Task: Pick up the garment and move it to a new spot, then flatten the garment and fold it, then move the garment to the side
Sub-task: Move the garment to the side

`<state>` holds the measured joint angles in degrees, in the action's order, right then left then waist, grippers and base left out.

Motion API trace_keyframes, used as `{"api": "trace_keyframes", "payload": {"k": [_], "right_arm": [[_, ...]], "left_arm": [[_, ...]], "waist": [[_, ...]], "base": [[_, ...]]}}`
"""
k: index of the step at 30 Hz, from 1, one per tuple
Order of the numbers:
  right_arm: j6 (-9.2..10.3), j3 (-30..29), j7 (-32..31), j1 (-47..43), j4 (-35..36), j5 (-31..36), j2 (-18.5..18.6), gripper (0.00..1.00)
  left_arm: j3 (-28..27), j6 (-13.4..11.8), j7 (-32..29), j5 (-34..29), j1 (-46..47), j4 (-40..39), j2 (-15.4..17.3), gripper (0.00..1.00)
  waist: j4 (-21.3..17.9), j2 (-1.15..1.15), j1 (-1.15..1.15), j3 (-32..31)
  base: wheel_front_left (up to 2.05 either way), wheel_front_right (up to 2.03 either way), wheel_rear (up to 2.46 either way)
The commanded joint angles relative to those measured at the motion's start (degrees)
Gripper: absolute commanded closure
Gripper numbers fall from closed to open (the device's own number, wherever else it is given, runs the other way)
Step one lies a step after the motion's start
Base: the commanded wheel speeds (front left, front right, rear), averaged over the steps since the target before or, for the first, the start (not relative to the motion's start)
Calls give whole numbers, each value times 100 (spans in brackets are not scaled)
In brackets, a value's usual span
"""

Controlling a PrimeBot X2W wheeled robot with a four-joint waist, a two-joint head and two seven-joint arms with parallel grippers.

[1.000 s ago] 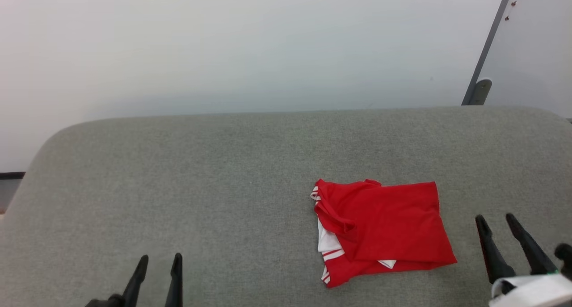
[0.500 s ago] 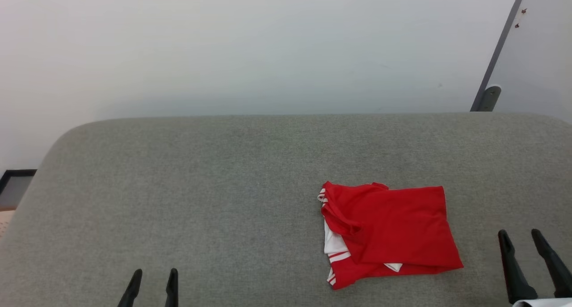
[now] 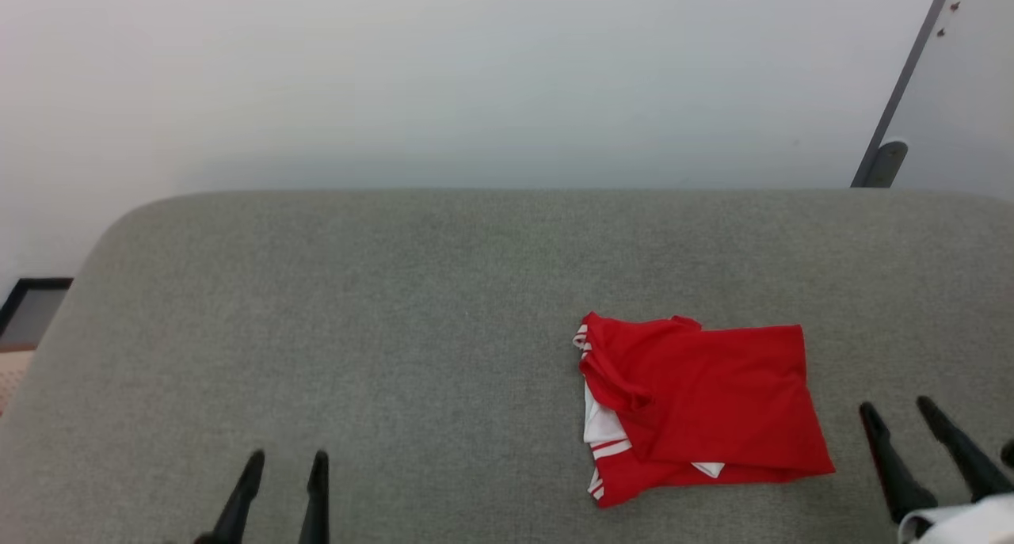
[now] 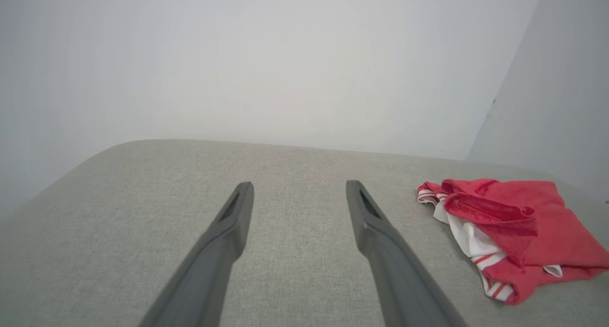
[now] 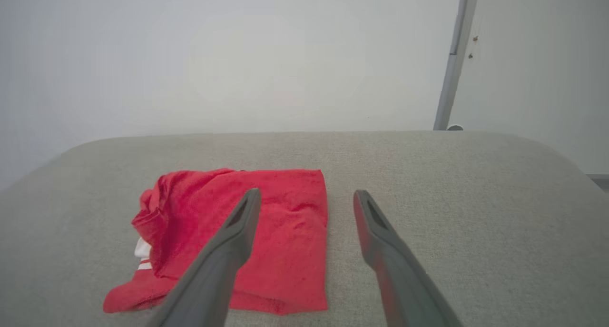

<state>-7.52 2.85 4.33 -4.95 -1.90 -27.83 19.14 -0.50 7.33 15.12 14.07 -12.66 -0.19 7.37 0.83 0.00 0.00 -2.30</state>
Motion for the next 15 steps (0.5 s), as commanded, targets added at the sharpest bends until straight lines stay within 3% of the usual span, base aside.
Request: {"api": "trace_keyframes", "payload": {"k": [1,15], "right_arm": [[9,14,-165,167,-12,28,114,0],[9,856,-2891,2128,-547,-616,1469,0]], "left_arm": [[23,22,-2,-22,140,-44,-10,0],[316,22,-2,-105,1245,-21,-178,0]], "waist": [[56,0,0,108],[288,0,0,1265]], "base": [[0,0,0],[0,0,0]]}}
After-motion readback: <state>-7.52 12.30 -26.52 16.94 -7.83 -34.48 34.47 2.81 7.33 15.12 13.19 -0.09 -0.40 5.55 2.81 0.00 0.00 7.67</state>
